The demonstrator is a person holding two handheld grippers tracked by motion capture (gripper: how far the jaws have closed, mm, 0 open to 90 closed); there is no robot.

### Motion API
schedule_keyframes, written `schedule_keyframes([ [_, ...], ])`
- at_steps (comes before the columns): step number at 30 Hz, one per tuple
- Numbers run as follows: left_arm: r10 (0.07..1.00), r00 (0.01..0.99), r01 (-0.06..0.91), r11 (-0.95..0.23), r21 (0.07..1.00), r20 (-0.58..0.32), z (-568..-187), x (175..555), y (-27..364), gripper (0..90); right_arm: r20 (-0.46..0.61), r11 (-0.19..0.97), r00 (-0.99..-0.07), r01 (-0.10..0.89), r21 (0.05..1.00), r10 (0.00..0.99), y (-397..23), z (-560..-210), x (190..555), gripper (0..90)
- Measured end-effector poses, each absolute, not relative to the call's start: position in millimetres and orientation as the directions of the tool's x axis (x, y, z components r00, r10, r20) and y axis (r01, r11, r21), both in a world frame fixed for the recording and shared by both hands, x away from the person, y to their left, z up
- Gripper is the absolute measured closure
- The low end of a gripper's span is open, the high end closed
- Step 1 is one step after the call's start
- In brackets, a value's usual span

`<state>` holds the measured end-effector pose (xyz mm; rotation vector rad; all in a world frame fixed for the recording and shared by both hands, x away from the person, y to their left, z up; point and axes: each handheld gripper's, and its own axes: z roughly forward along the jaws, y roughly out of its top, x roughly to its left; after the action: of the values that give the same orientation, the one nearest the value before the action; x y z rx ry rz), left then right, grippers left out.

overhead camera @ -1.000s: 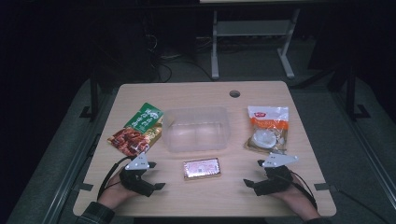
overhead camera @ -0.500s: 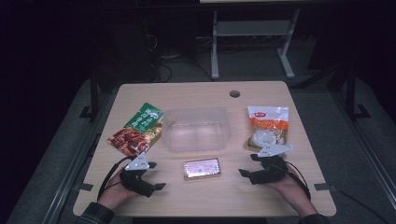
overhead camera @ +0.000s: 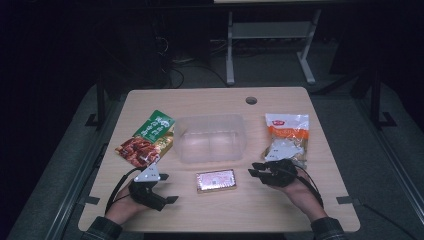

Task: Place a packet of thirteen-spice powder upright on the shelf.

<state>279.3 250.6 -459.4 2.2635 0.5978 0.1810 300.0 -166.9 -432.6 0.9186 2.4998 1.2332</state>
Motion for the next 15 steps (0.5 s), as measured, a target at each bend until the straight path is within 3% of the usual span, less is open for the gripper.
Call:
schedule_keyframes([
  [6, 0.476, 0.877, 0.366, -0.589, 0.72, -0.057, -459.5, 279.4, 250.4, 13.6, 0.071, 0.473, -0.804, 0.416, 0.777, 0.59, -155.9, -433.6, 305.5, 89.6],
  [15, 0.476, 0.878, 0.36, -0.606, 0.71, -0.039, -460.4, 279.2, 250.7, 13.6, 0.049, 0.505, -0.829, 0.384, 0.773, 0.557, -133.5, -435.4, 320.0, 89.8],
])
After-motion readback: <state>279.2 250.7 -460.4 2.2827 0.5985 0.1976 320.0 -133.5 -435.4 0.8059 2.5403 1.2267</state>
